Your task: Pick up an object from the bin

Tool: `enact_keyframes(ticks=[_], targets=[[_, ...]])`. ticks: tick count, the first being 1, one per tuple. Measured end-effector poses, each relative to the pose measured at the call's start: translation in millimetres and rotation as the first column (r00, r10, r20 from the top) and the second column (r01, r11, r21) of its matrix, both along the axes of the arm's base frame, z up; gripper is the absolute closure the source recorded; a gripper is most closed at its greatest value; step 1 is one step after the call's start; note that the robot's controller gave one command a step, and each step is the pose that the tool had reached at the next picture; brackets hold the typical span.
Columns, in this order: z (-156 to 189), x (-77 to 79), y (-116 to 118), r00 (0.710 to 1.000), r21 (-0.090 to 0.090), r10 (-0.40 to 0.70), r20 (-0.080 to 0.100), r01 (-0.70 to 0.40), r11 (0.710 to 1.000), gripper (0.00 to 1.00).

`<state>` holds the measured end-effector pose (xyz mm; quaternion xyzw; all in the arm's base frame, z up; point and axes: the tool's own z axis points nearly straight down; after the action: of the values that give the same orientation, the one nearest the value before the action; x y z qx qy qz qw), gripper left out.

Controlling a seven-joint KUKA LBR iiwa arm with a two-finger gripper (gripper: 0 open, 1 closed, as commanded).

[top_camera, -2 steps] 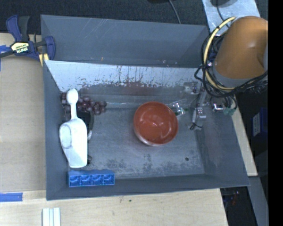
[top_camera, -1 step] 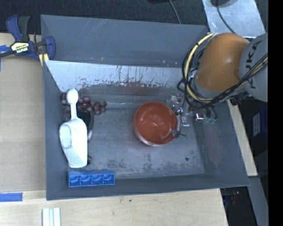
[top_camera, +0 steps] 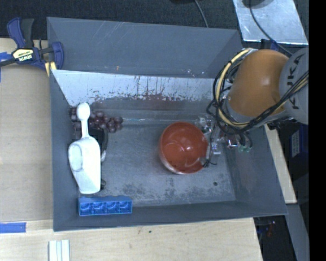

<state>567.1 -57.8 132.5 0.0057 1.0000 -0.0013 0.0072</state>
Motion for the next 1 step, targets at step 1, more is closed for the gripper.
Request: enact_keyframes(ticks=[1], targets=[[28.6, 24.2, 6.1, 1.000, 0.003, -0.022, 0.003, 0.022, 1.000, 0.00]])
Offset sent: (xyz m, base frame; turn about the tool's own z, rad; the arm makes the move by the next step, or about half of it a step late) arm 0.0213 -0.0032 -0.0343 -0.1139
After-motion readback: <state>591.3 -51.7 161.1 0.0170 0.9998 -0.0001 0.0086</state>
